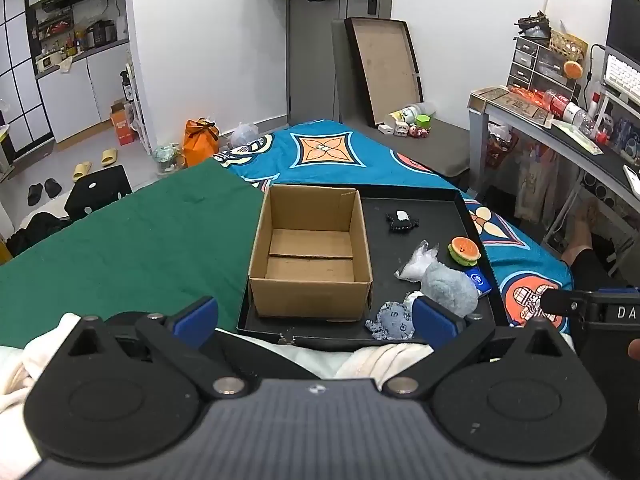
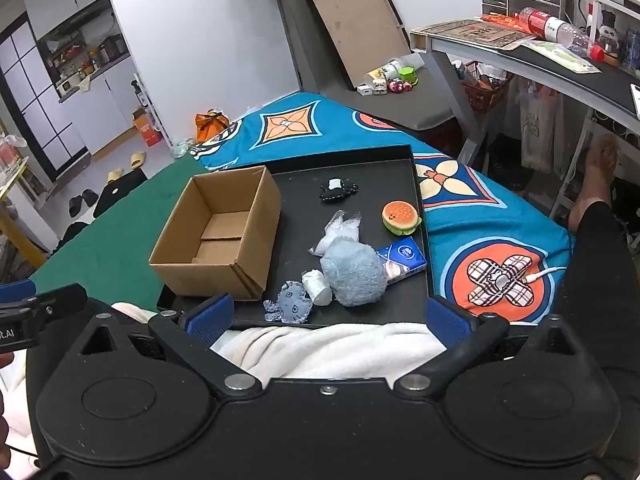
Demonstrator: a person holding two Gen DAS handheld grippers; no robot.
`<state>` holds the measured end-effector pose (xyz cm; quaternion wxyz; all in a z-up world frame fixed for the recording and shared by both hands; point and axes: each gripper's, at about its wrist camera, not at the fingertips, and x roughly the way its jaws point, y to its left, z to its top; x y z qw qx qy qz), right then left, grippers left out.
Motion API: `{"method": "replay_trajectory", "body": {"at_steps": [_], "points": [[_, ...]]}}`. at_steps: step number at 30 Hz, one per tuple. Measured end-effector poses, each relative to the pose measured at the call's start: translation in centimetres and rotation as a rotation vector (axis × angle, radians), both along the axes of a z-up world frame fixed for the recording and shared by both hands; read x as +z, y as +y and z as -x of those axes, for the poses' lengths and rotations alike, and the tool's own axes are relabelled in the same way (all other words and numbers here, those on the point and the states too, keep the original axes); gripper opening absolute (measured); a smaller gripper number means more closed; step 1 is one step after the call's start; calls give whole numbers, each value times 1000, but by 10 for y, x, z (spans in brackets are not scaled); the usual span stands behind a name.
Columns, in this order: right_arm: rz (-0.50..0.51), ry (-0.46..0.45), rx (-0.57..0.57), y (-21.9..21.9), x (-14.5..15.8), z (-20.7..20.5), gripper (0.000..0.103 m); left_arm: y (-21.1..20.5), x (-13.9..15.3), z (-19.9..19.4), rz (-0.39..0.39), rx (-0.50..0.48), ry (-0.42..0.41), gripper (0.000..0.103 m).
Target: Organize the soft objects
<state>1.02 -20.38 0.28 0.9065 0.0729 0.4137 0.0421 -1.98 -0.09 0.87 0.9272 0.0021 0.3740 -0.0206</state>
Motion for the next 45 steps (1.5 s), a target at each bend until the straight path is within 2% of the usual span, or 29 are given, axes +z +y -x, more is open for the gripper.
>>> {"method": "replay_trajectory", "body": {"at_steps": [19,25,26,29,45], "points": [[-12,-16,-15,-6,-6,-3,103,3,-3,-3,-11,21,13,102],[-34,-48,-3,-2,4,4,103,4,-4,-1,-12,26,11,102],[-2,-11,-5,-1,3,4,103,4,-3,-2,-11,25,11,102],[18,9,-6,1,3,4,103,4,-3,-1,-11,28,10,102],[10,0,4,-2,0,-3,103,7,-7,-5,-14,28,19,102]]}}
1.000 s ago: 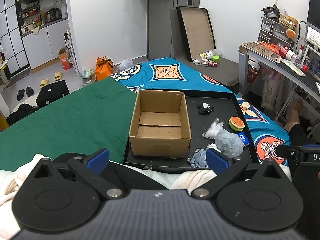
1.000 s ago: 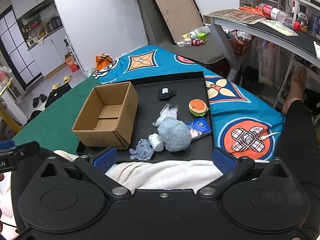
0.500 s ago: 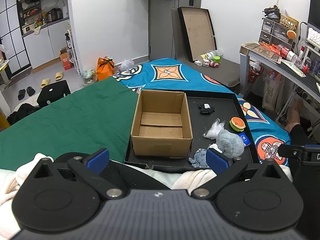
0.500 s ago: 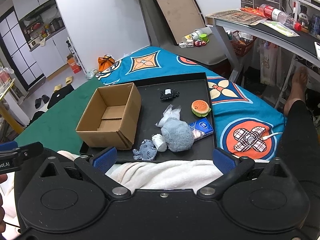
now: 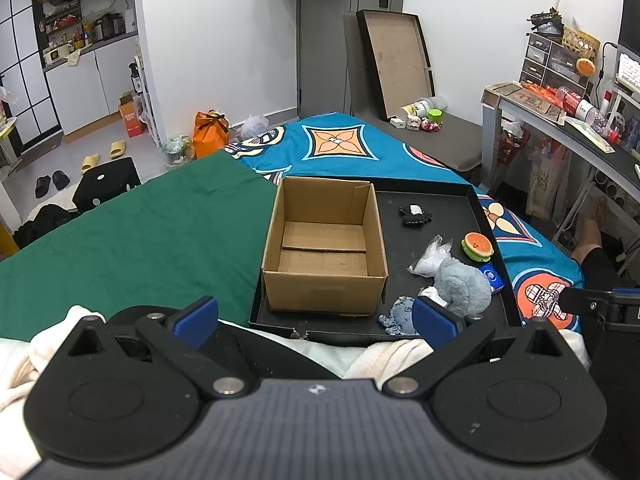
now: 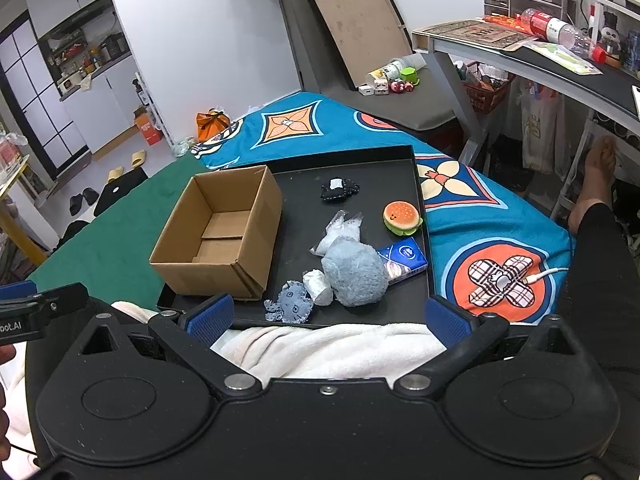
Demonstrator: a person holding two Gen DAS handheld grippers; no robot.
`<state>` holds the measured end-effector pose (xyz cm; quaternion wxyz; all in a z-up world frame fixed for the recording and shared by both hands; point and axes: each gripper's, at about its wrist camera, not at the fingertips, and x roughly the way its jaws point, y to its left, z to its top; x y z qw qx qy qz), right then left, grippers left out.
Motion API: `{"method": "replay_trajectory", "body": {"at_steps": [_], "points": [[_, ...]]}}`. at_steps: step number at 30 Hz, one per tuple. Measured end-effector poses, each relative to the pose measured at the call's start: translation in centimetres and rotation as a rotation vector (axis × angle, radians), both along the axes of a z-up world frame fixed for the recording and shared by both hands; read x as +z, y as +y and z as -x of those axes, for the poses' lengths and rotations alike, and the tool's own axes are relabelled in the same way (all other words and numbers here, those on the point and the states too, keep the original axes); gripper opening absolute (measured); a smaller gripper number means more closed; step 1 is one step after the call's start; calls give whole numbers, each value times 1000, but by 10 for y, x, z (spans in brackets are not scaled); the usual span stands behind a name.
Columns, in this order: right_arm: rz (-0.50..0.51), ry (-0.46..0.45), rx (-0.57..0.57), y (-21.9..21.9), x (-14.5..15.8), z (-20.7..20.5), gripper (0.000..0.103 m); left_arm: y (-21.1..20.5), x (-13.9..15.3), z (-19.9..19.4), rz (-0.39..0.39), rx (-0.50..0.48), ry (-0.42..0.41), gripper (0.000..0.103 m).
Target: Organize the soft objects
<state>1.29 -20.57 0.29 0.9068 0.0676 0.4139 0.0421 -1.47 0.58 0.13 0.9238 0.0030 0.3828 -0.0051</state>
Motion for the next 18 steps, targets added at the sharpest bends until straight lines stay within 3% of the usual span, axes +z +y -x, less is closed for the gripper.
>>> {"method": "replay_trajectory", "body": {"at_steps": [7,10,18], "points": [[-88,10,46,-11,-9,-9,103,6,-4,-13,-2,29,9,102],[-83,-22,60,-12,-11,-13,103,8,-8,-19,-24,51,14,102],[-179,46,64,-24,-32,-33,103,12,-20,-38,-30,66,29,102]]}}
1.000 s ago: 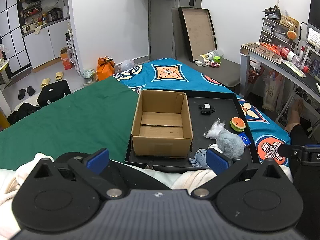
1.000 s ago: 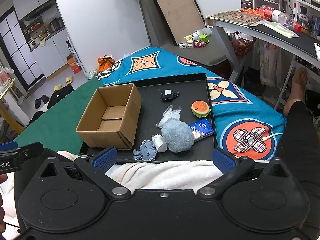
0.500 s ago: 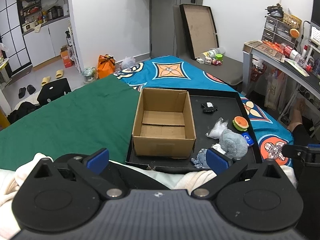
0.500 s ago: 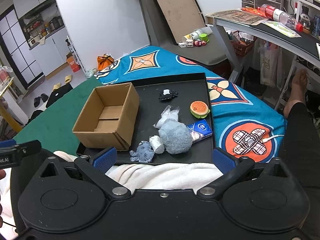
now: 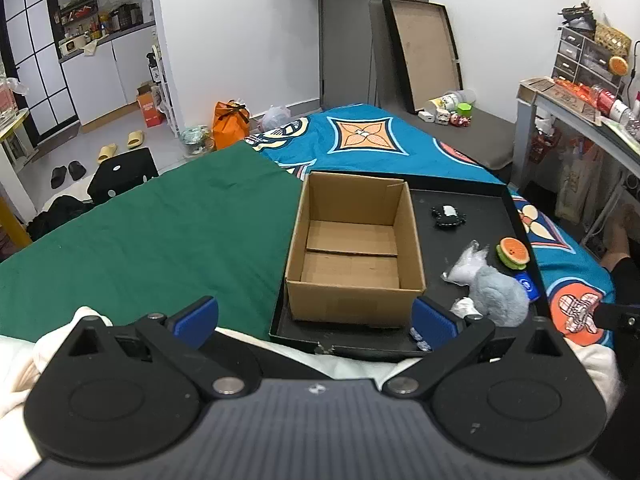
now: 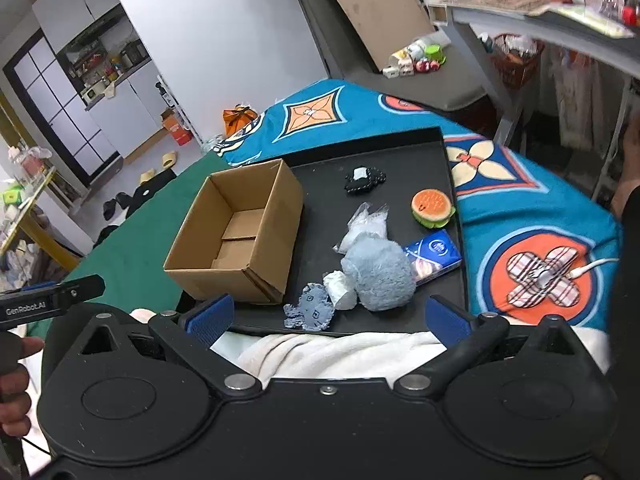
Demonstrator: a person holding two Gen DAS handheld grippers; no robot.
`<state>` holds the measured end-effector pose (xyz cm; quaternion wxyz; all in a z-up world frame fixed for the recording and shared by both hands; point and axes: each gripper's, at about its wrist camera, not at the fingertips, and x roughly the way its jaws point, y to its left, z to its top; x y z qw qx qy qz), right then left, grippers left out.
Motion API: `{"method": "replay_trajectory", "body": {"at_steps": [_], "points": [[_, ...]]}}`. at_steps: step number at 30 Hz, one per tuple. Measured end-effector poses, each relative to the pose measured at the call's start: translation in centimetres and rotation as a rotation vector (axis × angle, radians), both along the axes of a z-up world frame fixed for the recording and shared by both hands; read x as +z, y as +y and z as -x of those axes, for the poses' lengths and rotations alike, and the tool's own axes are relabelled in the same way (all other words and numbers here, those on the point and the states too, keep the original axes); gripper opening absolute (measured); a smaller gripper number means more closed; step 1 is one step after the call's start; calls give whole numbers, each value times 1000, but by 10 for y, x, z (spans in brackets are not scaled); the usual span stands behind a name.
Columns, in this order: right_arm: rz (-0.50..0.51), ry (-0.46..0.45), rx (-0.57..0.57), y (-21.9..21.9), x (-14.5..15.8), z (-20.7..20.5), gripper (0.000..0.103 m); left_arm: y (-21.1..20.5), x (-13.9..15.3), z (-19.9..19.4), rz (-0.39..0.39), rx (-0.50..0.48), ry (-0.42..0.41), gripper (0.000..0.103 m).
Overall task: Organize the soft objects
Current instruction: 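Move the right gripper to the grey heart plush and grasp it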
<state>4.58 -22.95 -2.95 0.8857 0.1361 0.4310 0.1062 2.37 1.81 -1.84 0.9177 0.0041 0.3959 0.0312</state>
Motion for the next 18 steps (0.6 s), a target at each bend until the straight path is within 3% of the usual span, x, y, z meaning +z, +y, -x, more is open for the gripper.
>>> {"method": "replay_trajectory", "body": {"at_steps": [18], "points": [[-98,40,-8,-18,-45,-54,103,6,-30,-55,2,18,62,101]]}}
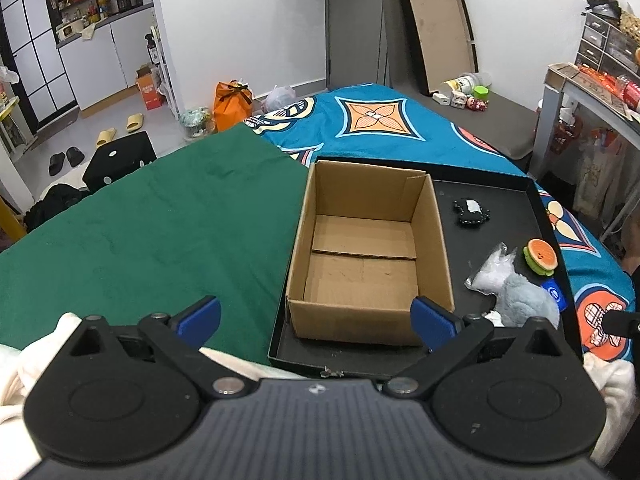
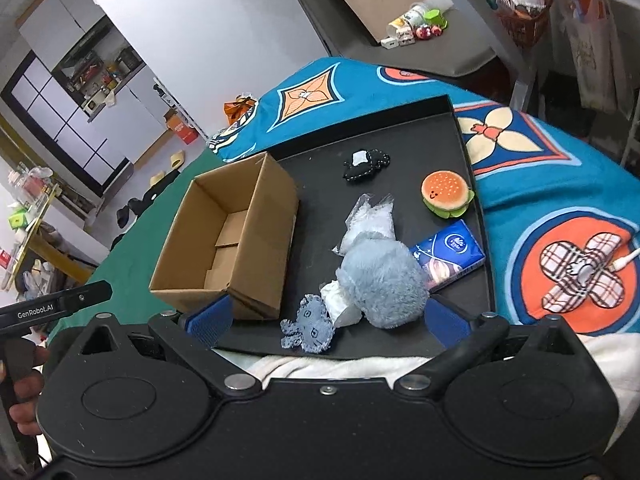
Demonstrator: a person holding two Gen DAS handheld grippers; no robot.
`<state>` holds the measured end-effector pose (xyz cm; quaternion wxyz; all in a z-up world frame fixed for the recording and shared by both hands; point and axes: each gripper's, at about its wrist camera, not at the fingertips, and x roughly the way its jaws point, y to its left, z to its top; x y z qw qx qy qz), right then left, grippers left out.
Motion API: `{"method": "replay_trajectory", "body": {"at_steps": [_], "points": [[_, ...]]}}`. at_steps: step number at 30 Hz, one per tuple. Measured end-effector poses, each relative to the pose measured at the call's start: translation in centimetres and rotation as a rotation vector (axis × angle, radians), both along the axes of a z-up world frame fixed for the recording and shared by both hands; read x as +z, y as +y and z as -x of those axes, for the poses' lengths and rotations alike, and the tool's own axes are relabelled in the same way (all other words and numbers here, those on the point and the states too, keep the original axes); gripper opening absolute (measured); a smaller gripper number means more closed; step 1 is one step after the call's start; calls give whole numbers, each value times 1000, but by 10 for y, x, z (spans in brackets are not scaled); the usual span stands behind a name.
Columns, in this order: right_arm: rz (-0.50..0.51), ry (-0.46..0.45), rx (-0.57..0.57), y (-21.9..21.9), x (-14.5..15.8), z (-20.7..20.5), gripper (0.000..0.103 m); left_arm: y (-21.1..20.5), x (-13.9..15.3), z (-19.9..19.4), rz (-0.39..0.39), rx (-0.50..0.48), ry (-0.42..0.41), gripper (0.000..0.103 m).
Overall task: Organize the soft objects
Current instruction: 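Move the right gripper to the grey heart plush and grasp it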
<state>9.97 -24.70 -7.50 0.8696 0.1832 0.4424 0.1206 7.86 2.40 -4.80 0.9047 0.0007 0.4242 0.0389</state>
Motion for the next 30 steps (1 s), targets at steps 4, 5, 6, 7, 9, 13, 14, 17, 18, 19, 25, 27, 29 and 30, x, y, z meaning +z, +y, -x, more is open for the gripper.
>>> {"method": "replay_trajectory", "body": {"at_steps": [4,5,6,7,9,13,14,17,18,19,25,27,29,30], "points": [[-19,20,-12,0,-17,-11,103,4,-6,-13,-13,-2,12,100],[-23,25,-17,-1,-21,-13,103,5,-8,-16,-16,0,16,100],[-27,27,-19,-1,-24,-15,103,6,-10,-19,-17,2,21,100],[-29,30,-23,-2,-27,-18,102,8,-12,-23,-15,3,26,100],[-31,34,-30,-3,-33,-23,102,9,-15,-31,-16,1,31,100],[-55,33,-57,-6,-44,-31,102,10,-23,-44,-47,-5,43,99],[-60,32,-61,-7,-46,-33,102,10,-25,-47,-54,-7,47,99],[-57,38,-72,-8,-54,-39,102,10,-32,-54,-76,-16,57,92],[-59,39,-76,-8,-56,-41,102,11,-36,-57,-88,-13,64,90],[-63,36,-81,-9,-59,-43,101,11,-39,-60,-91,-10,70,87],[-47,80,-100,-12,-75,-48,100,14,-53,-76,-88,8,106,72],[-51,93,-107,-14,-79,-50,98,12,-56,-80,-105,5,109,71],[-39,92,-103,-12,-81,-51,98,11,-62,-83,-116,6,118,66],[-36,94,-99,-11,-82,-53,98,11,-66,-84,-118,9,127,62]]}}
